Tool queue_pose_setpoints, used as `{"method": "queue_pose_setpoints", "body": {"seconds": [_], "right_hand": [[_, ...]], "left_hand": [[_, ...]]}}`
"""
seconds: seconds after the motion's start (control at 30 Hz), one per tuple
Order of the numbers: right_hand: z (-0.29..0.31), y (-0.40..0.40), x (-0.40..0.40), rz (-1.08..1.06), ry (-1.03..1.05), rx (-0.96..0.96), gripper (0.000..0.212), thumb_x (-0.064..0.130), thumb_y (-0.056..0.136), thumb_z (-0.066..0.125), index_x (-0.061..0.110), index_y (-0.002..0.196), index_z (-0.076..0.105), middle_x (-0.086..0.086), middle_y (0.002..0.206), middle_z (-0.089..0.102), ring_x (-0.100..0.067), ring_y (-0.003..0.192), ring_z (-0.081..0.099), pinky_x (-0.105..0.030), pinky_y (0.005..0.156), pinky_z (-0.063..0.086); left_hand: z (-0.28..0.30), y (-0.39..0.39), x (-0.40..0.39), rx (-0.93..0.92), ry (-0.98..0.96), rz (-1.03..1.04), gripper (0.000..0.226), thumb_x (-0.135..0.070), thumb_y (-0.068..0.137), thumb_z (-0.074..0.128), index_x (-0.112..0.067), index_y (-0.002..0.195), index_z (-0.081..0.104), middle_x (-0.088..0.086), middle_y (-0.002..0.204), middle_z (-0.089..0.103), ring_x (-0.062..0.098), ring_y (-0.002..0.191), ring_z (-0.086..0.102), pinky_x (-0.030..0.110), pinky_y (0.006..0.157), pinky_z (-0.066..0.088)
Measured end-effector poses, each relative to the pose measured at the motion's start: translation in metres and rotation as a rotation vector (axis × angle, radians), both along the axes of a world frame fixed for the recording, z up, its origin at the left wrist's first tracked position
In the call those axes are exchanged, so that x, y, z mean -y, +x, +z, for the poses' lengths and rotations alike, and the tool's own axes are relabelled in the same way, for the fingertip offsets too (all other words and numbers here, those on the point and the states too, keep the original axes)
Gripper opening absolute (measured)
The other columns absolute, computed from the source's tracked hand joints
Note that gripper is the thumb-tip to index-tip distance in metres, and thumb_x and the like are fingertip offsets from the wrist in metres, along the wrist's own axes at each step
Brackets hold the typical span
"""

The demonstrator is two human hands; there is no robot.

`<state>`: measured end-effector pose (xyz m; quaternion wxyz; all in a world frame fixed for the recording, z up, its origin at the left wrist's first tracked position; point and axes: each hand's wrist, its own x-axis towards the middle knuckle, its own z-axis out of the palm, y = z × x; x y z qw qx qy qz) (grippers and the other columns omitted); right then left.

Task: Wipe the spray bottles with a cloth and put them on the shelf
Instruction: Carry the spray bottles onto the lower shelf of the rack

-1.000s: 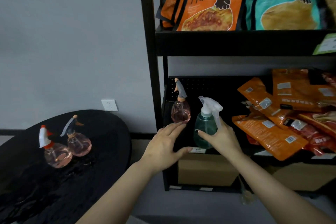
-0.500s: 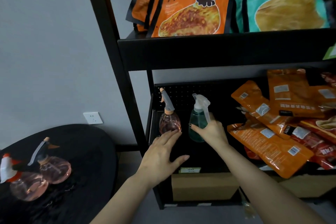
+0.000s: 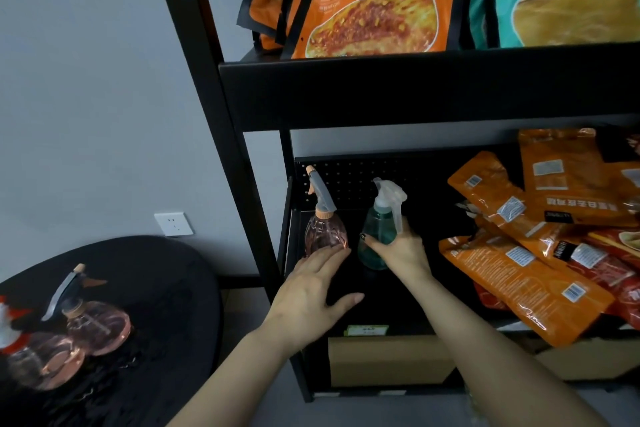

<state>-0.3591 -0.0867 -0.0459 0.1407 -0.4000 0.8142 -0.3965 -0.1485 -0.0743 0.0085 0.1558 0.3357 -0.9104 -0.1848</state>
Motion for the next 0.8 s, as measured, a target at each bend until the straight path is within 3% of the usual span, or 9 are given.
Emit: {"method": "queue_pose_setpoints", "body": {"seconds": [0.4, 0.5, 0.57, 0.8], "right_hand": [[0.003, 0.004, -0.012, 0.052, 0.054, 0.076, 0.087, 0.051, 0.071, 0.074, 0.017, 0.138, 0.031, -0.012, 0.121, 0.057, -0.029, 0.105, 0.059, -0.038, 0.08, 0.053], [0.007, 0.01, -0.026, 0.032, 0.037, 0.073, 0.093, 0.053, 0.071, 0.072, 0.018, 0.143, 0.024, -0.012, 0.134, 0.049, -0.031, 0.117, 0.053, -0.041, 0.087, 0.05], [0.009, 0.016, -0.04, 0.044, 0.022, 0.077, 0.089, 0.05, 0.074, 0.071, 0.019, 0.144, 0.025, -0.009, 0.137, 0.046, -0.028, 0.119, 0.05, -0.037, 0.087, 0.047], [0.018, 0.058, -0.087, 0.217, 0.052, -0.046, 0.086, 0.051, 0.079, 0.066, 0.025, 0.147, 0.02, 0.0, 0.151, 0.03, -0.02, 0.134, 0.035, -0.034, 0.097, 0.04]], "left_hand": [[-0.002, 0.011, -0.006, -0.062, 0.057, 0.0, 0.07, -0.051, 0.086, 0.055, -0.03, 0.146, 0.024, -0.01, 0.152, 0.027, 0.007, 0.14, 0.021, 0.031, 0.115, 0.021], [-0.001, 0.018, -0.01, -0.091, 0.09, -0.011, 0.07, -0.049, 0.086, 0.056, -0.032, 0.146, 0.024, -0.013, 0.151, 0.027, 0.005, 0.14, 0.022, 0.026, 0.115, 0.021], [0.001, 0.025, -0.013, -0.098, 0.087, -0.014, 0.069, -0.048, 0.086, 0.057, -0.032, 0.145, 0.024, -0.014, 0.151, 0.027, 0.004, 0.139, 0.022, 0.019, 0.114, 0.018], [0.009, 0.058, -0.029, -0.136, 0.104, -0.011, 0.063, -0.045, 0.087, 0.058, -0.043, 0.139, 0.023, -0.016, 0.148, 0.029, -0.001, 0.136, 0.026, 0.003, 0.103, 0.015]]}}
